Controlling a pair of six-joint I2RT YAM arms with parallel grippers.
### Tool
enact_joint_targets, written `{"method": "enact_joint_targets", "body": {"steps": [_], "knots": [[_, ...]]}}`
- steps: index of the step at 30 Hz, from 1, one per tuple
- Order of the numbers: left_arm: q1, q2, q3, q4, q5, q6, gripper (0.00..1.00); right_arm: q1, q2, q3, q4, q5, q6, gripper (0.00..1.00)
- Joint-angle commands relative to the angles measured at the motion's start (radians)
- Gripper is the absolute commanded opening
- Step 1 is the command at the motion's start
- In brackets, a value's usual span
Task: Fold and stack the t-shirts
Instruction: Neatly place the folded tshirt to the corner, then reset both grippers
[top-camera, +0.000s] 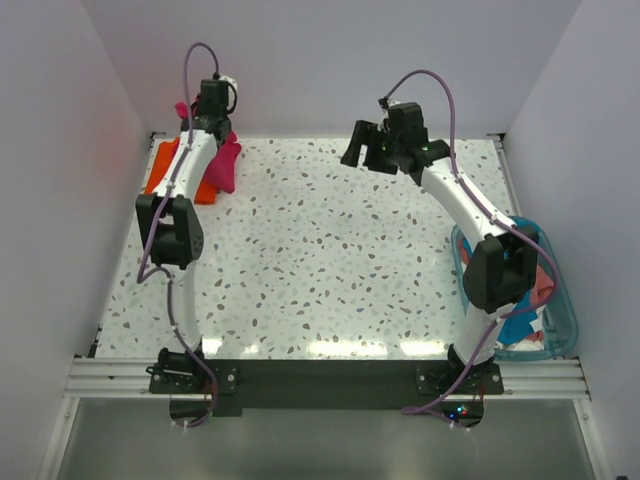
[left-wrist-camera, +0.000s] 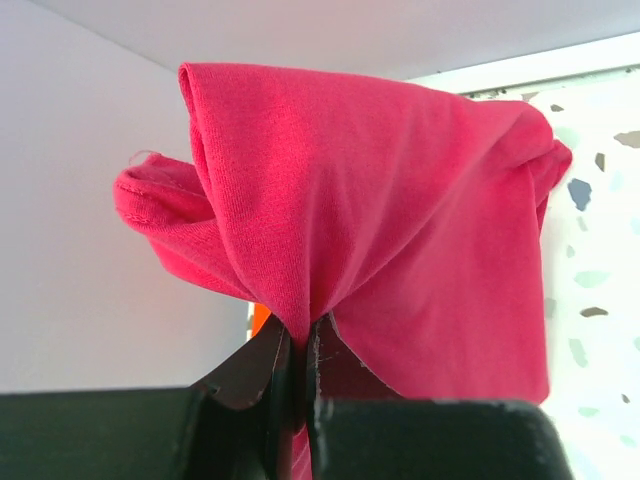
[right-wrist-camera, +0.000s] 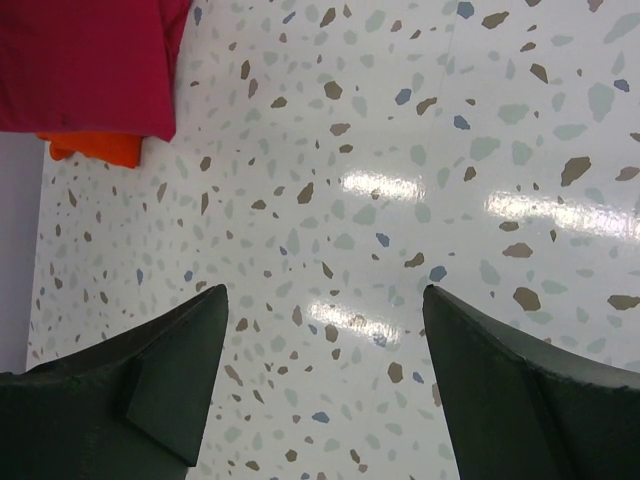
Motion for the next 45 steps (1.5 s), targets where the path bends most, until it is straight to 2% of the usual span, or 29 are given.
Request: {"method": "enact_joint_targets", "body": {"steps": [1, 6, 14, 16, 17, 18, 20, 21, 22, 23, 24, 26, 30, 35, 37, 41, 45], "knots": [[0.022, -0.024, 0.068, 0.047, 0.023, 0.066, 0.00, 0.013, -0.006, 0.062, -0.021, 0.032, -0.023, 0.82], [0.051, -0.037, 0.039, 0.076, 0.058, 0.080, 0.00, 0.025, 0.001, 0.073, -0.024, 0.038, -0.026, 0.82], [0.105, 0.001, 0.020, 0.131, 0.006, 0.046, 0.01, 0.030, 0.035, 0.070, -0.042, 0.044, -0.041, 0.82], [0.114, 0.004, 0.001, 0.156, -0.059, 0.023, 0.19, 0.030, 0.040, 0.071, -0.047, 0.046, -0.043, 0.82], [0.114, 0.003, -0.010, 0.195, -0.089, 0.015, 0.41, 0.030, 0.040, 0.071, -0.048, 0.044, -0.043, 0.82], [0.114, 0.001, -0.015, 0.211, -0.115, 0.012, 0.50, 0.030, 0.041, 0.071, -0.051, 0.044, -0.046, 0.82], [0.114, -0.004, 0.003, 0.216, -0.210, -0.041, 0.63, 0.035, 0.040, 0.076, -0.068, 0.044, -0.057, 0.83], [0.139, -0.017, 0.013, 0.207, -0.216, -0.066, 0.66, 0.036, 0.035, 0.073, -0.073, 0.055, -0.060, 0.83], [0.142, -0.025, 0.023, 0.199, -0.204, -0.089, 0.70, 0.036, 0.032, 0.074, -0.085, 0.056, -0.061, 0.83], [0.143, -0.033, 0.031, 0.173, -0.198, -0.130, 0.86, 0.038, 0.029, 0.076, -0.091, 0.053, -0.064, 0.84], [0.142, -0.046, 0.039, 0.156, -0.189, -0.158, 0.93, 0.039, 0.020, 0.076, -0.099, 0.058, -0.067, 0.84], [0.140, -0.063, 0.079, 0.081, -0.092, -0.254, 1.00, 0.042, 0.002, 0.059, -0.102, 0.063, -0.068, 0.86], [0.134, -0.198, -0.005, 0.077, 0.093, -0.425, 1.00, 0.048, -0.064, -0.008, -0.098, 0.096, -0.071, 0.89], [0.123, -0.376, -0.318, 0.199, 0.251, -0.628, 1.00, 0.049, -0.159, -0.099, -0.082, 0.127, -0.066, 0.90], [0.078, -0.470, -0.463, 0.254, 0.308, -0.672, 1.00, 0.049, -0.193, -0.157, -0.067, 0.135, -0.063, 0.91], [-0.022, -0.635, -0.683, 0.315, 0.308, -0.735, 1.00, 0.047, -0.302, -0.258, -0.058, 0.162, -0.069, 0.97], [-0.126, -0.824, -0.911, 0.361, 0.330, -0.784, 1.00, 0.047, -0.402, -0.384, -0.053, 0.208, -0.075, 0.99]]}}
